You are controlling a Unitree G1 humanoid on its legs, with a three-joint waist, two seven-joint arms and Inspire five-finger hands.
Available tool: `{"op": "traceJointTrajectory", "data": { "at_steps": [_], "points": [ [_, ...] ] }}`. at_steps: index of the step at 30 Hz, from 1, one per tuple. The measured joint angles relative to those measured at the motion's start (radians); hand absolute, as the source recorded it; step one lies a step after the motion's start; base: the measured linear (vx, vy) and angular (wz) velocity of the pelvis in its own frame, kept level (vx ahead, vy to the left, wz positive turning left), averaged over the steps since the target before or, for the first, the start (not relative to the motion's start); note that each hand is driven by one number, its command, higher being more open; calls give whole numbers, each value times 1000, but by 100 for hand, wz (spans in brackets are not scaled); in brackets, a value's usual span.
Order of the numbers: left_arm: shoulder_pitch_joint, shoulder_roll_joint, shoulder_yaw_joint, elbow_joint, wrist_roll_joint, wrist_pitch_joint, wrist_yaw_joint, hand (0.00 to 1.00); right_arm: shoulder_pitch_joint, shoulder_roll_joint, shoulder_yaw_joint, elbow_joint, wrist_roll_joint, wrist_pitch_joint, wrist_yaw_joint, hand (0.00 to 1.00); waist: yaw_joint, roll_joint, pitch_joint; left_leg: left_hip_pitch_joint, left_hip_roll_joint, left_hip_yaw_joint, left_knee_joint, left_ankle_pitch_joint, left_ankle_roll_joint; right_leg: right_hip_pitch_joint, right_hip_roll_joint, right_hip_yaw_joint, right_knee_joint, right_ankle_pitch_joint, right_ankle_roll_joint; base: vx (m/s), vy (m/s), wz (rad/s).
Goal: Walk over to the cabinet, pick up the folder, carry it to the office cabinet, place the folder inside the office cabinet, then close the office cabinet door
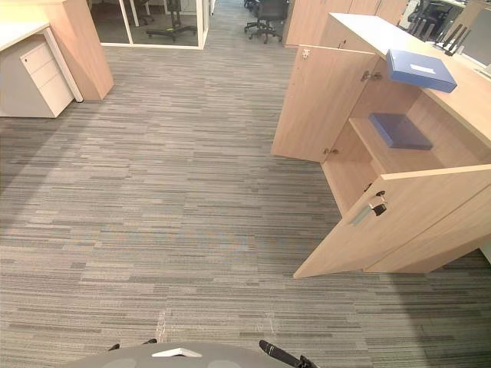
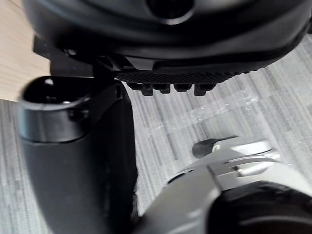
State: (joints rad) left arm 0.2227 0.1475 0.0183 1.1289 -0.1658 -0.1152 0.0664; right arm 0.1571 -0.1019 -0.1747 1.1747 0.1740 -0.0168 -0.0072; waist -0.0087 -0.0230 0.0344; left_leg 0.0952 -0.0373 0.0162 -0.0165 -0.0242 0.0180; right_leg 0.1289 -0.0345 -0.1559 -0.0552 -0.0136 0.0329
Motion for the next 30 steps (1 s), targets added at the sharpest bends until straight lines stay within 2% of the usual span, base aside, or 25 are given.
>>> {"op": "traceJointTrajectory", "data": {
  "at_steps": [17, 30],
  "points": [
    [-18, -6, 0, 1, -28, -14, 17, 100, -27, 2, -9, 8, 0, 0, -2, 100, 2, 4, 26, 52, -20, -10, -67, 28, 16, 32, -17, -12, -17, 1, 19, -15, -3, 2],
    [-20, -3, -2, 1, -26, -14, -4, 100, -38, 2, -8, 8, 0, 4, 1, 100, 1, 0, 34, 36, -25, -15, -71, 32, 20, 19, -22, -19, -24, 1, 25, -38, -15, 1]
  ]
}}
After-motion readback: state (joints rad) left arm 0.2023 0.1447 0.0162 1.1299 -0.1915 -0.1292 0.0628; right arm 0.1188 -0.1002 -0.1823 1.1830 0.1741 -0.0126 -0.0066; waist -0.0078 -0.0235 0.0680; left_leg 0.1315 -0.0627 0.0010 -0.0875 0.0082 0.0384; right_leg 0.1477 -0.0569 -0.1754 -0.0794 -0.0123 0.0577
